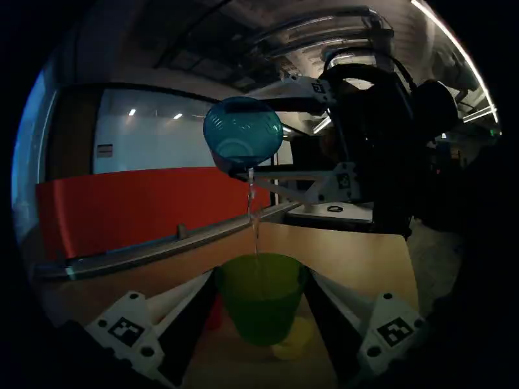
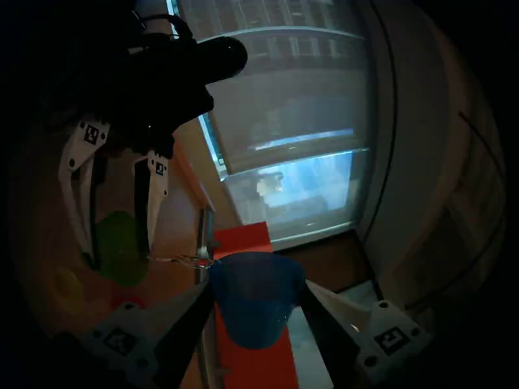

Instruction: Pour water

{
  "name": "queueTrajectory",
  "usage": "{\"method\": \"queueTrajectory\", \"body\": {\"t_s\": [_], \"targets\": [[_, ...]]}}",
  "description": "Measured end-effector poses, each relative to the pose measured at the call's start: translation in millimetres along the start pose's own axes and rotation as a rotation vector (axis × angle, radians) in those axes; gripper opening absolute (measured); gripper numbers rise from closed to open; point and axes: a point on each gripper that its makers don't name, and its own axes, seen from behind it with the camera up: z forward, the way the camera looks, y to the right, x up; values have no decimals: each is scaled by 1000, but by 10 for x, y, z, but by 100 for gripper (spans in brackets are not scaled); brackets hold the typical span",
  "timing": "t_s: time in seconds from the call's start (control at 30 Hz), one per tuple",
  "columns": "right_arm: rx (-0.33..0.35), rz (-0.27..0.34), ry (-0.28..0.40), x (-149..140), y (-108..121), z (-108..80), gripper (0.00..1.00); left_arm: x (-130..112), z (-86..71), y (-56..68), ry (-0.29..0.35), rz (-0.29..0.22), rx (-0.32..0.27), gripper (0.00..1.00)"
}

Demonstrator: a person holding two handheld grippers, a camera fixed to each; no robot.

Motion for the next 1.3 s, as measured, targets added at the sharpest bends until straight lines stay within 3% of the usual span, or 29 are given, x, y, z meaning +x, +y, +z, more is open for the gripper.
{"method": "queueTrajectory", "body": {"t_s": [1.3], "targets": [[-14,-170,-1,96,21,18,90,14,-1,-9,3,0,3,89]]}}
